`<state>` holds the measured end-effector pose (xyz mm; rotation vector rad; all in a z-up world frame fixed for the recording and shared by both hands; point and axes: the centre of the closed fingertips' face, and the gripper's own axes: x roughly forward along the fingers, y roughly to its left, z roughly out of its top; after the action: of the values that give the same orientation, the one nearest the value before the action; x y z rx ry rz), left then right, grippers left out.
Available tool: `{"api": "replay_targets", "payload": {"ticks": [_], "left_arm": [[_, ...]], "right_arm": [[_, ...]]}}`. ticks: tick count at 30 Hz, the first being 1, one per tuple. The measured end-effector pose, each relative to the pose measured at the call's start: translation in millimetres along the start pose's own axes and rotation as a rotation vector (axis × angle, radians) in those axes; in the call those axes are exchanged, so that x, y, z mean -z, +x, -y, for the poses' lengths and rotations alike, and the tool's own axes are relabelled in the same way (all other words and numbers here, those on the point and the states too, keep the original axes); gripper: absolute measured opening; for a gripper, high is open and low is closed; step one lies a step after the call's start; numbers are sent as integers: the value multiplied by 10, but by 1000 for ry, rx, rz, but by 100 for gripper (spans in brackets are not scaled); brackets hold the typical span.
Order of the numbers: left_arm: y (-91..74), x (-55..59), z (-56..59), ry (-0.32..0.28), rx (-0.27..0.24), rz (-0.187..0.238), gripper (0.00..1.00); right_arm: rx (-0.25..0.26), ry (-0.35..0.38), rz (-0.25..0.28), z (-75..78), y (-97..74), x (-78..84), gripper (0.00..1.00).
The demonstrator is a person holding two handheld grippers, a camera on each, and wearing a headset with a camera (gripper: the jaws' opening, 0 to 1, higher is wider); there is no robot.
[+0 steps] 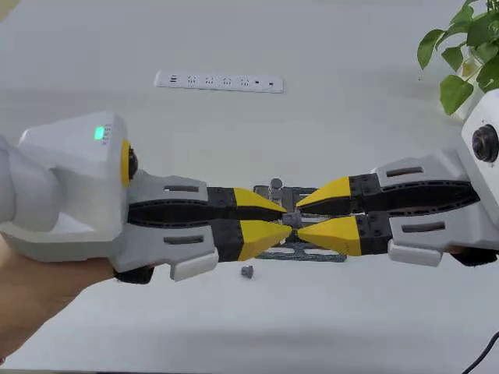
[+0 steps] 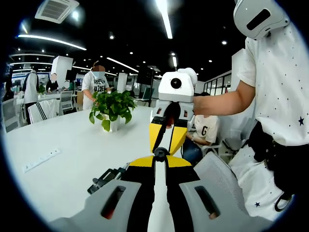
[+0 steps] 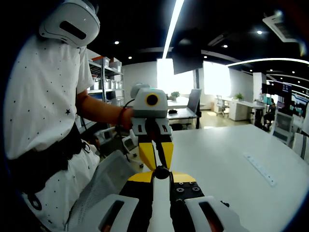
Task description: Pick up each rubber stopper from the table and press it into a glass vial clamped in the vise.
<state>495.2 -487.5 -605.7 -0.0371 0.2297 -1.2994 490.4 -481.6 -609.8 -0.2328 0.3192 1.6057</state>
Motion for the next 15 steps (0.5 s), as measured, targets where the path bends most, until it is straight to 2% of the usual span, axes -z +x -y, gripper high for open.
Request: {"api": "replay_targets", "payload": {"ticks": [10, 15], "left_arm": [[-34, -34, 28, -48, 32, 31, 4], [-33, -30, 48, -59, 49, 32, 4]], "right_arm": [[-22, 2, 11, -33, 10, -61, 6], [-34, 6, 8, -45, 7, -65, 6]]}}
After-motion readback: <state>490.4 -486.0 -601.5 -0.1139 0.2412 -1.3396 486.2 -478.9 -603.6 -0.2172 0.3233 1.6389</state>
